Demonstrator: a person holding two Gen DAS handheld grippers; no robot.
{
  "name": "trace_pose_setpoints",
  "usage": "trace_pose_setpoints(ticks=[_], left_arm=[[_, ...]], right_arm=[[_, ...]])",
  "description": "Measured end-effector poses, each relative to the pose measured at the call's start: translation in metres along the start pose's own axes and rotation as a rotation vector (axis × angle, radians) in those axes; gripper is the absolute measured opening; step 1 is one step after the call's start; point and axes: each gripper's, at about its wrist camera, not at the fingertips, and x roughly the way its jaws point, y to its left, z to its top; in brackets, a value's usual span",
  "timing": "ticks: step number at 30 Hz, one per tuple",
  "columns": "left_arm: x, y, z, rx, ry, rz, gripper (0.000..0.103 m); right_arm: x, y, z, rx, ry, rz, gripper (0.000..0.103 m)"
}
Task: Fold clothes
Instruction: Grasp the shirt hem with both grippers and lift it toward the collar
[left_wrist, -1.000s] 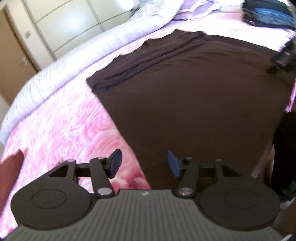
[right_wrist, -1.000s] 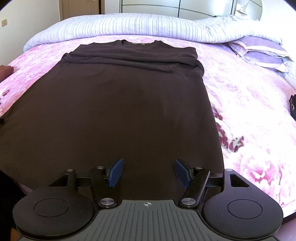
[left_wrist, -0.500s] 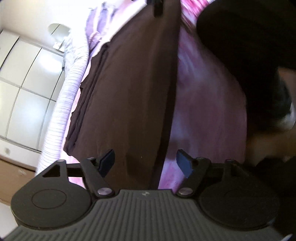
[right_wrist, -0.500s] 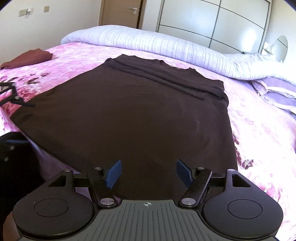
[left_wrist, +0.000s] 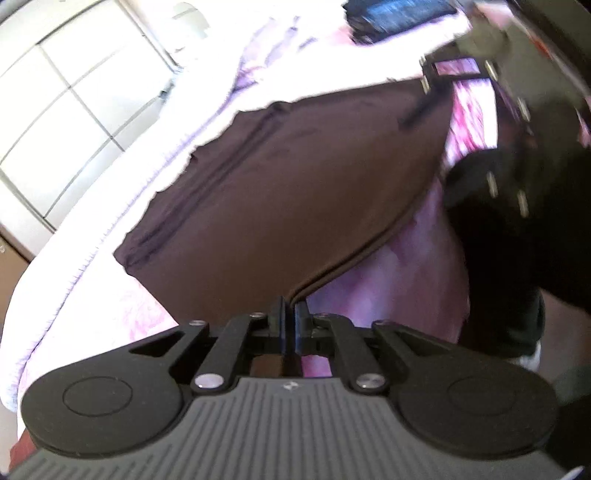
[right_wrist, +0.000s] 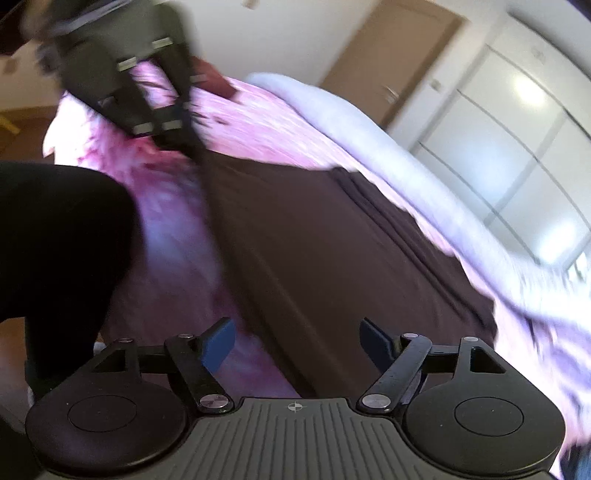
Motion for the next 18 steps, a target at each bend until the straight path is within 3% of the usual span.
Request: trace_pose_setpoints(ticks=[4, 6, 8, 10, 12, 18], left_arm=[[-0.009, 0.009, 0.010, -0.049, -0.031, 0.004, 0.003], [-0.011, 0.010, 0.012, -0.057, -0.038, 0.008, 0.003], [-0.012, 0.008, 0.010, -0.053, -0.038, 0.011, 0.003], [-0.013, 0.004, 0.008, -0.041, -0.033, 0.015, 0.003], [-0.010, -0.001, 0.003, -0.026, -0.023, 0.024, 0.003], [0.011, -0.032, -0.012, 0.101, 0.043, 0.103, 0.009]], right_arm=[[0.020, 0.021, 0.011, -0.062, -0.052, -0.032, 0.078], [0.027, 0.017, 0.007, -0.081, -0.060, -0.107, 0.075], [0.033, 0.012, 0.004, -0.099, -0.068, -0.181, 0.049], [0.032, 0.006, -0.010, -0.144, -0.028, -0.253, 0.040], [0.030, -0.002, -0.034, -0.201, 0.030, -0.326, 0.039], [0.022, -0.036, -0.099, -0.278, 0.188, -0.423, 0.039]])
